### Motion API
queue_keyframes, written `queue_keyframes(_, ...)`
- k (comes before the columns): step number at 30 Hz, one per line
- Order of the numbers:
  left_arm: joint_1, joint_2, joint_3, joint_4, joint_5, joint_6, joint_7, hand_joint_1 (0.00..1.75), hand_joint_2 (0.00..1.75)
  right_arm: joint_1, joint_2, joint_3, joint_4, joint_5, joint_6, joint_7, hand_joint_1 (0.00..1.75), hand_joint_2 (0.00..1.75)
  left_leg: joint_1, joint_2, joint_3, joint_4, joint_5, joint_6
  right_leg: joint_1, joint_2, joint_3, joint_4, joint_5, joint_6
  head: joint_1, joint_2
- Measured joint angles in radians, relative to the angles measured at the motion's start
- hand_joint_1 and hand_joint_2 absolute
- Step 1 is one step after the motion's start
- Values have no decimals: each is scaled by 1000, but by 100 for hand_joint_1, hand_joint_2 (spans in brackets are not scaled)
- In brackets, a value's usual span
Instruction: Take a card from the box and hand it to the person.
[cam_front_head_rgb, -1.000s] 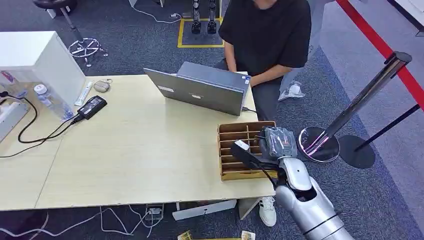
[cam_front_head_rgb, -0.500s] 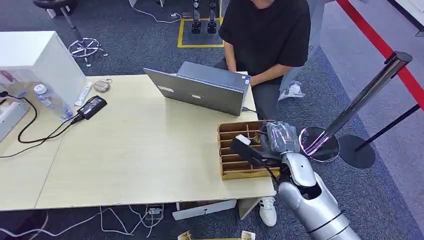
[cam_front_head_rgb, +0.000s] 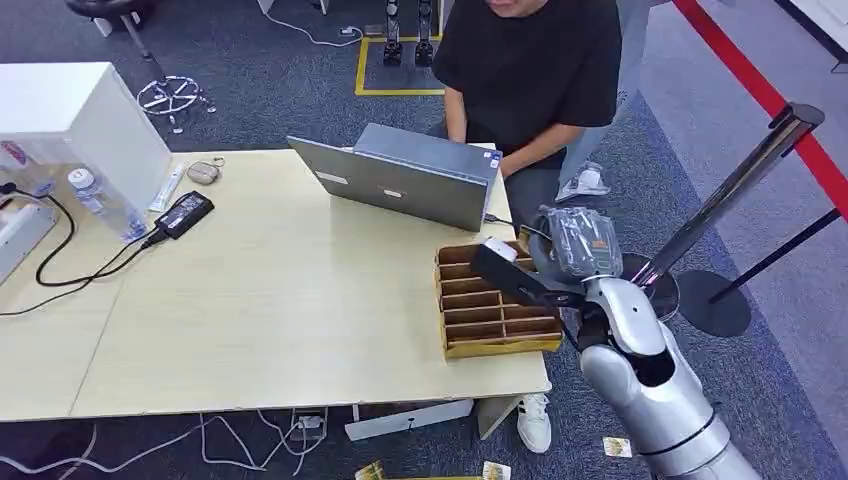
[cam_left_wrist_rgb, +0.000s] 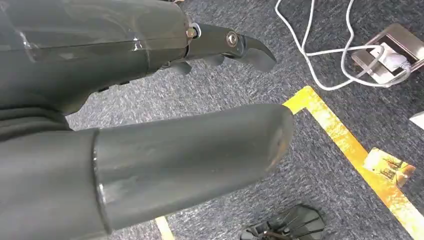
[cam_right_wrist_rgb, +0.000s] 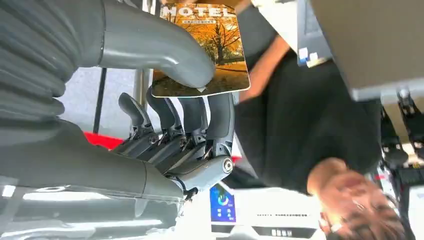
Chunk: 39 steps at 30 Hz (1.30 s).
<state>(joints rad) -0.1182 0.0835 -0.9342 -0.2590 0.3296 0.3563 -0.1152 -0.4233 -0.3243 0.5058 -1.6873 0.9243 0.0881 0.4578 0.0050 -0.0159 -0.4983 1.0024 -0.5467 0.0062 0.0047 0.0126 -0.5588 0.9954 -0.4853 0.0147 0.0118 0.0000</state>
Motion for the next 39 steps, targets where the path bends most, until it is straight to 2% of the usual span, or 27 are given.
queue_keyframes(9,0,0,1,0,-7,0,-1,0,0,-78,-27,-16,2,-10,-13,10,147,175,0,0,0,0,0,0,0,0,0,0,0,0,0,0)
queue_keyframes(16,0,0,1,0,-19,0,-1,0,0,-154,-43,-32,63,-28,-50,1,148,175,0,0,0,0,0,0,0,0,0,0,0,0,-1,0)
queue_keyframes(18,0,0,1,0,-19,0,-1,0,0,-163,-45,-33,79,-29,-52,0,150,175,0,0,0,0,0,0,0,0,0,0,0,0,0,0)
queue_keyframes(25,0,-1,1,0,-24,0,-1,0,0,-201,-49,-34,156,-24,-82,2,134,175,0,0,-1,0,0,0,0,0,0,0,0,0,0,0)
queue_keyframes(39,0,-1,1,0,-33,0,2,0,0,-225,-52,-39,276,-3,-138,-8,136,175,0,0,0,0,0,0,0,0,0,0,0,0,0,0)
